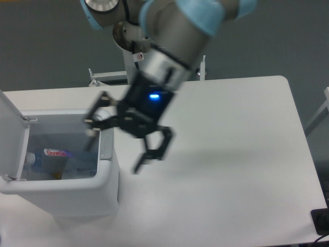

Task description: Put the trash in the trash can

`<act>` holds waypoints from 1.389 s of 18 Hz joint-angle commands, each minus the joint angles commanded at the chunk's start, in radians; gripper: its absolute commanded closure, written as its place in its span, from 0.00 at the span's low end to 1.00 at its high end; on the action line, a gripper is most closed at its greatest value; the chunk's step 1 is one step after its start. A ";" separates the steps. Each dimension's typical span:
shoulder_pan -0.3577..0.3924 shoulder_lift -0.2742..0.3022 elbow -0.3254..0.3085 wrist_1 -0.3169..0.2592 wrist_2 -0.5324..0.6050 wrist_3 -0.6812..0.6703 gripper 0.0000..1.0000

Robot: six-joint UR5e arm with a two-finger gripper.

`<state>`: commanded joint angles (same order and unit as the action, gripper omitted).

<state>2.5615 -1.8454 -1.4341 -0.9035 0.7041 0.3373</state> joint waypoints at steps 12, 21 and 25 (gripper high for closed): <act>0.174 -0.026 -0.207 -0.008 0.038 0.371 0.00; 0.105 -0.139 -0.114 -0.017 0.573 0.650 0.00; 0.071 -0.170 -0.048 -0.083 0.713 0.701 0.00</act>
<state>2.6323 -2.0156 -1.4820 -0.9863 1.4174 1.0383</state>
